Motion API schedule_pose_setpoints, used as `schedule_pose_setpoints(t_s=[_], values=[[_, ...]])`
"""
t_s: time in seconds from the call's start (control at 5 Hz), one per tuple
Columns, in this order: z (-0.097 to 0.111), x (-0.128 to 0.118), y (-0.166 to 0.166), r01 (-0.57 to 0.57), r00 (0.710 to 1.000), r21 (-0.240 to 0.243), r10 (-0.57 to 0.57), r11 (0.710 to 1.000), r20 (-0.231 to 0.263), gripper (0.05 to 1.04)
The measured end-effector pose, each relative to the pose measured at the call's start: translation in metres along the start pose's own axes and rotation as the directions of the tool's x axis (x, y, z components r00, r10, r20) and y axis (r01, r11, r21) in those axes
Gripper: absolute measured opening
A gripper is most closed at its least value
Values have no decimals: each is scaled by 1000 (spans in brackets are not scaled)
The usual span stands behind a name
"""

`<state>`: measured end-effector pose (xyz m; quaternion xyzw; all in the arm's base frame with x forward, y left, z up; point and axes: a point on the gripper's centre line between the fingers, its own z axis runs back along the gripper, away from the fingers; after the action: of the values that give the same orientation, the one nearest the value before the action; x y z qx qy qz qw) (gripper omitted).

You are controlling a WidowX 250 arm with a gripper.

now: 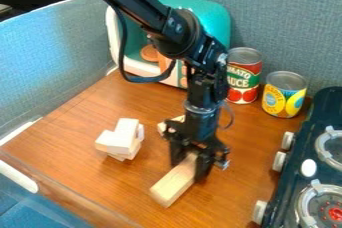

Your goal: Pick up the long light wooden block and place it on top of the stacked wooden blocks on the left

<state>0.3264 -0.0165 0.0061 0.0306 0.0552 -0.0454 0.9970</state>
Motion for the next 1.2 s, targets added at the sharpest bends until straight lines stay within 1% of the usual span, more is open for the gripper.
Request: schedule_pose_setpoints(t_s=[0.2,0.4,0.6,0.8,1.0,1.2], values=[[7,-6,1,4,1000,-1,-4,1000,-23,576],[50,-14,3,-16,998,-3,16,1000,58,576],[93,-23,9,-63,986,13,60,998,158,576],[99,-28,14,-76,986,12,74,997,148,575],[87,-33,45,-192,976,-20,193,981,96,576],[69,-38,67,-290,957,-10,290,957,28,575]])
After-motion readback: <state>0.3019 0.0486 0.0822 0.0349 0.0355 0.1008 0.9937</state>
